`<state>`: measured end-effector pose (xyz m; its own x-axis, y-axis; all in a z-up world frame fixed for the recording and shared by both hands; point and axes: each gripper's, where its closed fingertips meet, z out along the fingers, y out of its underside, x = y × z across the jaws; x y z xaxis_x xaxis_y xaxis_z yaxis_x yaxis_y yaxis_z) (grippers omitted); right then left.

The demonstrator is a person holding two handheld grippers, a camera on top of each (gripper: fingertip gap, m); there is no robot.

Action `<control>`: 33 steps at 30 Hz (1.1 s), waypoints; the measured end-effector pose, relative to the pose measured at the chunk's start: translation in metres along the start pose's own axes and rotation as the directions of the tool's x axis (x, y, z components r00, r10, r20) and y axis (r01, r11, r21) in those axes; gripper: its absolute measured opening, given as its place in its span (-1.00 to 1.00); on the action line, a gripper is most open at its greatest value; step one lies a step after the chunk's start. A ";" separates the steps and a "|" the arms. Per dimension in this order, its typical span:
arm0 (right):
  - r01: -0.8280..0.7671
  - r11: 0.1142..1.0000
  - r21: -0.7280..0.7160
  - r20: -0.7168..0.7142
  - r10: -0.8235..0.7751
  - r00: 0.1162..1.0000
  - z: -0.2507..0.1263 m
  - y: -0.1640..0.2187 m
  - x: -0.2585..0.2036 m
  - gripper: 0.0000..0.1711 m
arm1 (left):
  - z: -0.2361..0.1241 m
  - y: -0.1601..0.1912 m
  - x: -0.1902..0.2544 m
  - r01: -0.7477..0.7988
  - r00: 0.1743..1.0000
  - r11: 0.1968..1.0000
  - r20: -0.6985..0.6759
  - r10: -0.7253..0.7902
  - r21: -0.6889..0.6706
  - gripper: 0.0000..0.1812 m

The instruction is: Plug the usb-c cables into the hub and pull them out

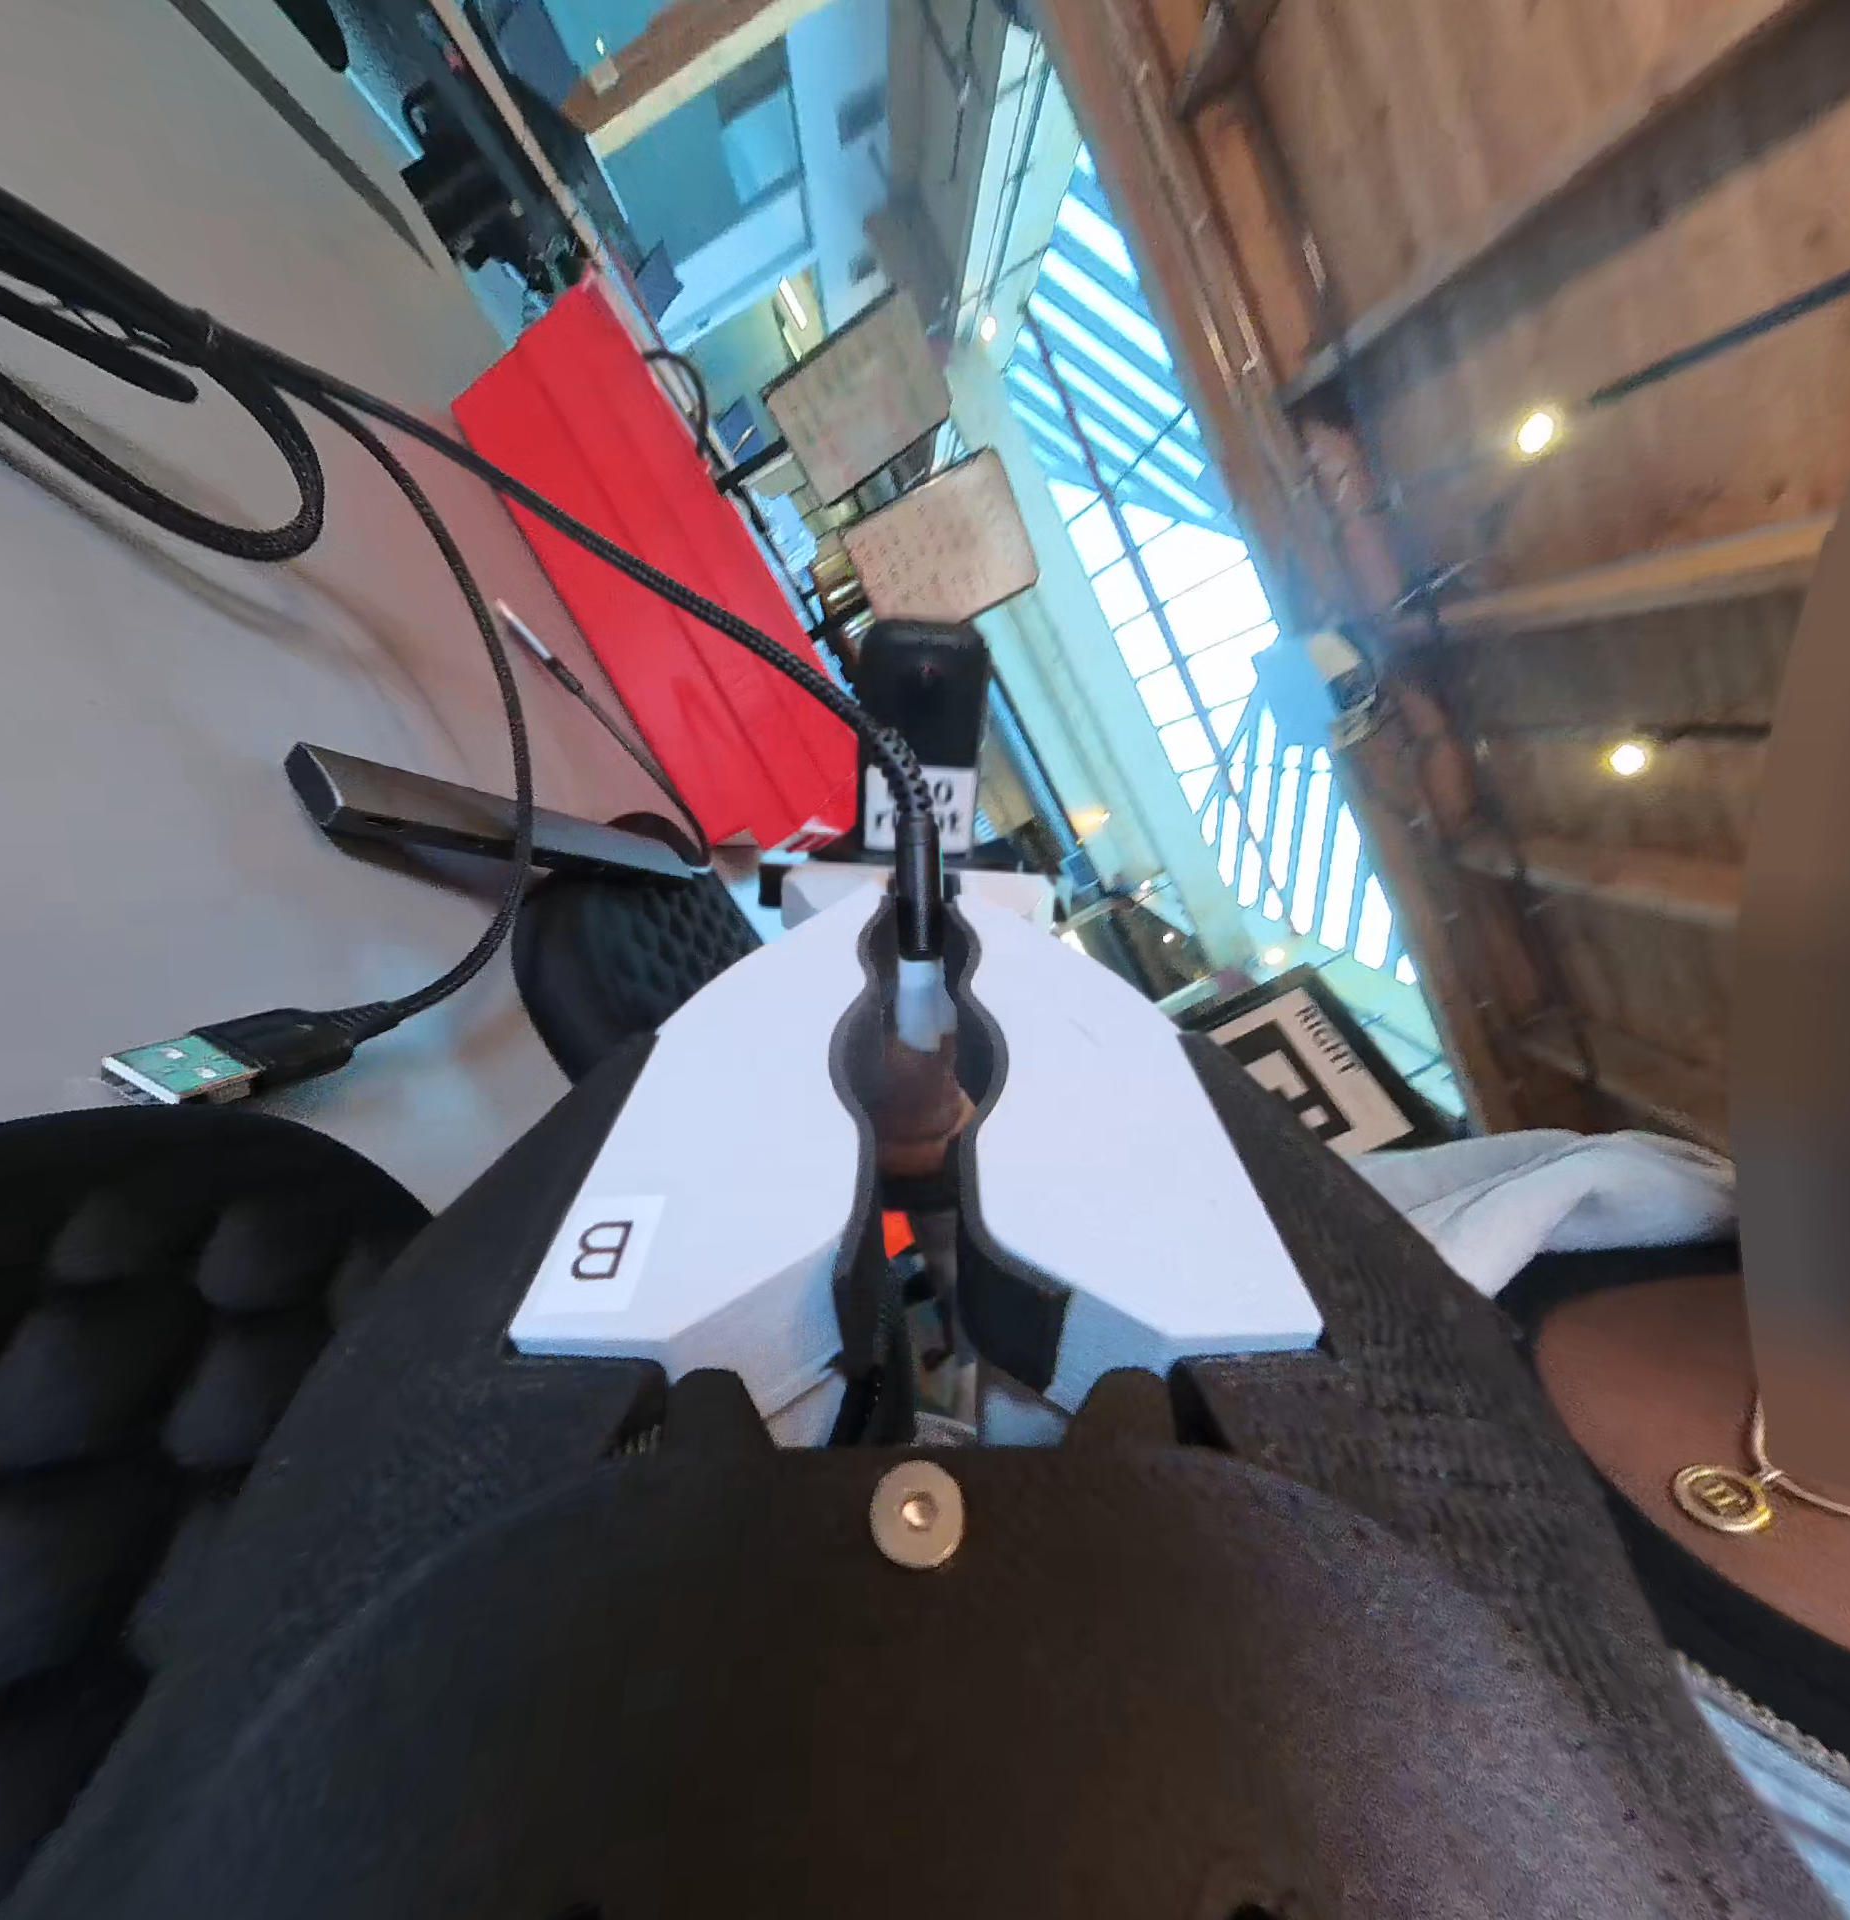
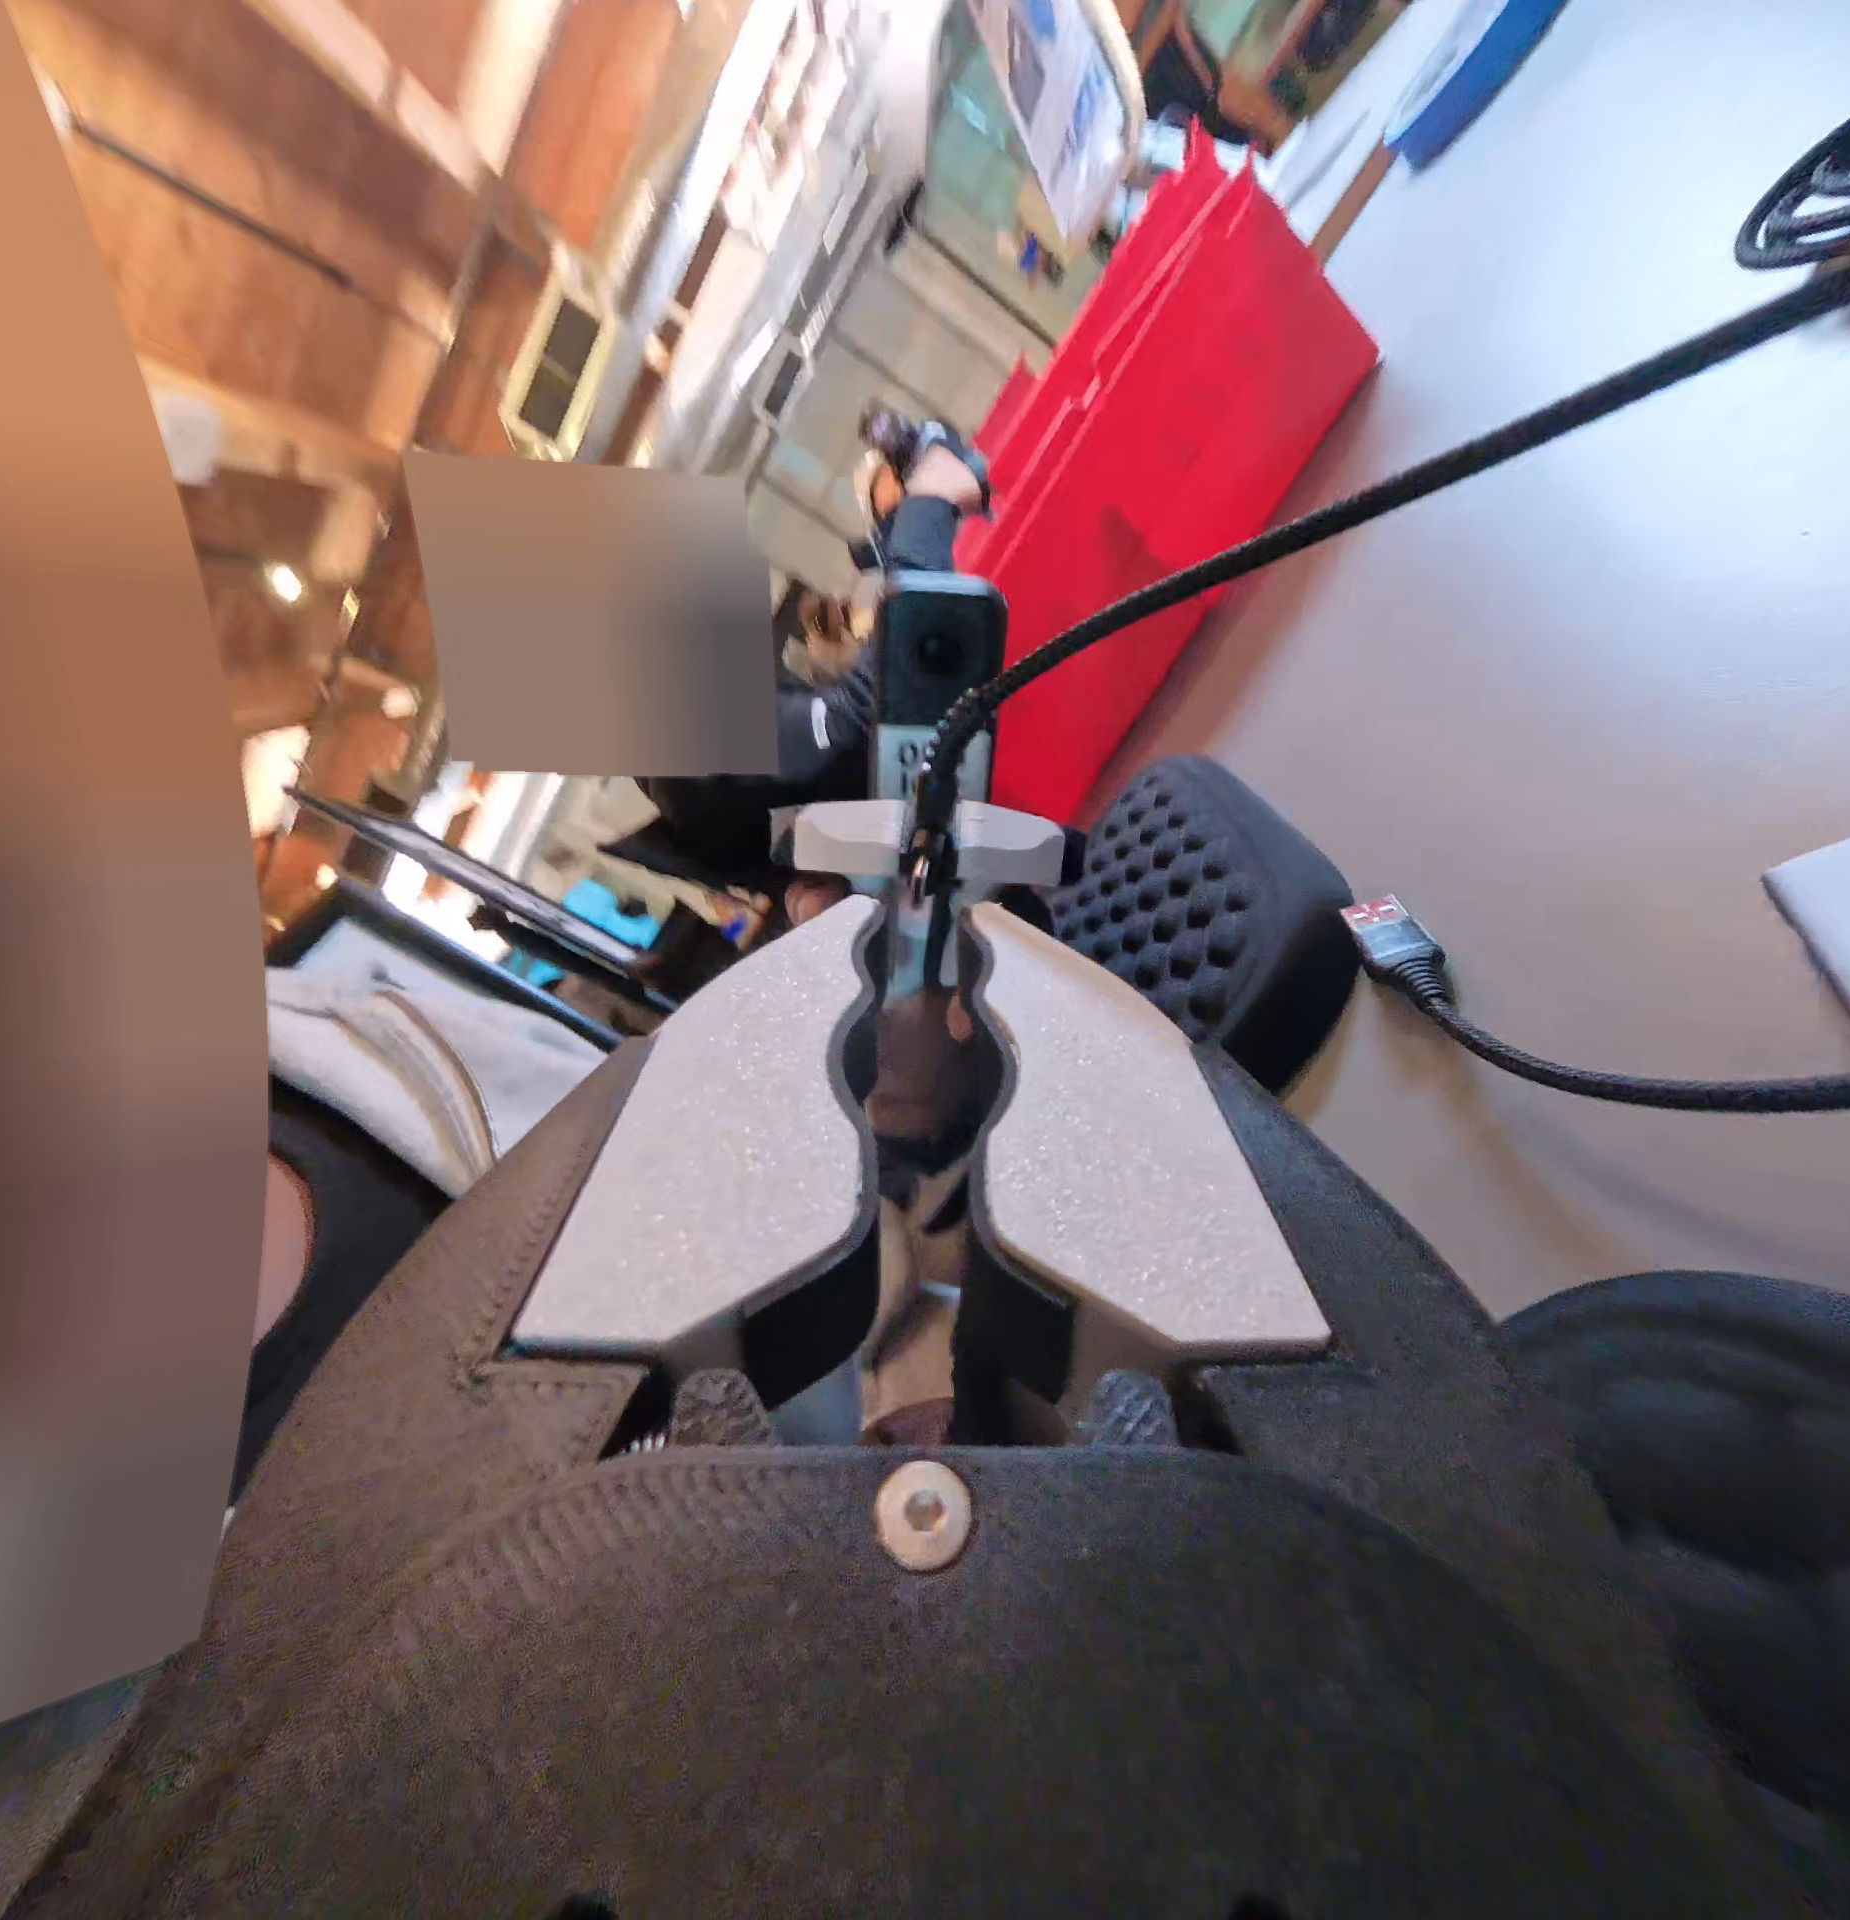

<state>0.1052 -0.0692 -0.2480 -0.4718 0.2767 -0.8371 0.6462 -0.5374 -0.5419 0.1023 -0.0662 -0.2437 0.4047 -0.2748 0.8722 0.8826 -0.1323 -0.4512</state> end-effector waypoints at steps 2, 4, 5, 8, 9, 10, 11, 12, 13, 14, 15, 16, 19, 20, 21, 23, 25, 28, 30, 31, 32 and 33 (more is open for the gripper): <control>-0.013 0.998 0.055 0.006 0.013 1.000 0.002 0.001 0.000 -0.90 | 0.002 0.001 0.001 0.023 1.000 1.000 -0.021 -0.023 0.017 -0.90; 0.010 0.996 0.085 0.004 -0.010 1.000 0.003 -0.001 -0.002 -0.96 | 0.005 0.003 0.001 0.010 1.000 1.000 -0.014 -0.010 0.015 -0.90; 0.017 0.996 0.091 0.000 -0.017 1.000 0.003 -0.002 -0.003 -0.97 | 0.005 0.002 0.002 0.000 1.000 1.000 -0.011 0.000 0.019 -0.90; 0.008 0.998 0.070 0.009 -0.008 1.000 0.001 -0.002 -0.003 -0.97 | 0.005 0.004 0.002 -0.012 1.000 1.000 -0.009 0.013 0.010 -0.90; 0.014 0.998 0.058 0.004 -0.014 1.000 0.001 -0.001 -0.003 -0.98 | 0.005 0.005 0.002 -0.023 1.000 1.000 -0.003 0.023 0.008 -0.90; 0.025 0.999 0.039 0.002 -0.025 1.000 0.000 0.000 -0.004 -0.98 | 0.005 0.006 0.003 -0.034 0.999 0.999 -0.002 0.034 -0.001 -0.90; 0.039 0.999 0.006 0.007 -0.039 0.999 -0.001 0.002 -0.005 -0.98 | 0.006 0.009 0.004 -0.042 0.999 0.999 -0.009 0.042 -0.021 -0.90; 0.055 0.998 -0.038 0.014 -0.054 0.998 -0.003 0.004 -0.007 -0.98 | 0.006 0.012 0.006 -0.046 0.999 0.998 -0.018 0.045 -0.052 -0.90; 0.066 0.994 -0.090 0.024 -0.064 0.998 -0.005 0.008 -0.008 -0.98 | 0.007 0.017 0.008 -0.050 0.998 0.995 -0.030 0.047 -0.091 -0.89; 0.068 0.987 -0.143 0.037 -0.063 0.997 -0.008 0.011 -0.010 -0.98 | 0.007 0.023 0.009 -0.050 0.998 0.989 -0.046 0.044 -0.139 -0.89; 0.063 0.979 -0.194 0.048 -0.054 0.997 -0.011 0.014 -0.011 -0.98 | 0.008 0.030 0.010 -0.047 0.998 0.980 -0.056 0.037 -0.191 -0.83; 0.058 0.966 -0.251 0.053 -0.046 0.998 -0.013 0.017 -0.012 -0.98 | 0.008 0.036 0.010 -0.048 0.998 0.970 -0.059 0.034 -0.239 -0.77; 0.076 0.913 -0.402 0.035 -0.068 0.997 -0.018 0.028 -0.010 -0.98 | 0.011 0.046 0.009 -0.067 0.997 0.948 -0.052 0.053 -0.312 -0.76; 0.078 0.897 -0.434 0.038 -0.069 0.997 -0.019 0.030 -0.011 -0.98 | 0.012 0.048 0.008 -0.070 0.997 0.944 -0.046 0.059 -0.323 -0.77; 0.076 0.889 -0.452 0.035 -0.068 0.997 -0.019 0.030 -0.012 -0.98 | 0.013 0.049 0.008 -0.073 0.997 0.942 -0.046 0.062 -0.329 -0.78; 0.073 0.883 -0.464 0.023 -0.070 0.997 -0.019 0.027 -0.011 -0.98 | 0.013 0.048 0.008 -0.076 0.997 0.943 -0.049 0.063 -0.324 -0.84; 0.063 0.885 -0.461 0.016 -0.063 0.998 -0.019 0.025 -0.009 -0.98 | 0.012 0.046 0.007 -0.073 0.997 0.948 -0.039 0.064 -0.309 -0.89; 0.049 0.884 -0.465 0.013 -0.049 0.999 -0.019 0.026 -0.008 -0.98 | 0.011 0.046 0.006 -0.074 0.997 0.950 -0.040 0.065 -0.304 -0.90; 0.044 0.881 -0.471 0.007 -0.046 0.999 -0.020 0.027 -0.007 -0.98 | 0.012 0.046 0.006 -0.070 0.997 0.949 -0.040 0.060 -0.309 -0.89; 0.045 0.880 -0.474 0.004 -0.050 0.999 -0.020 0.027 -0.007 -0.98 | 0.012 0.046 0.006 -0.068 0.997 0.948 -0.040 0.058 -0.311 -0.88; 0.047 0.876 -0.479 0.003 -0.052 0.999 -0.021 0.028 -0.007 -0.98 | 0.012 0.047 0.006 -0.067 0.997 0.946 -0.044 0.057 -0.316 -0.87; 0.048 0.873 -0.486 0.000 -0.054 0.999 -0.021 0.029 -0.006 -0.98 | 0.012 0.048 0.007 -0.066 0.997 0.945 -0.046 0.054 -0.321 -0.86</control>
<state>0.1396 -0.0696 -0.2598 -0.5064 0.3052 -0.8065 0.8330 -0.0685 -0.5490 0.1500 -0.0628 -0.2573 0.4407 -0.3248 0.8368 0.7300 -0.4128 -0.5447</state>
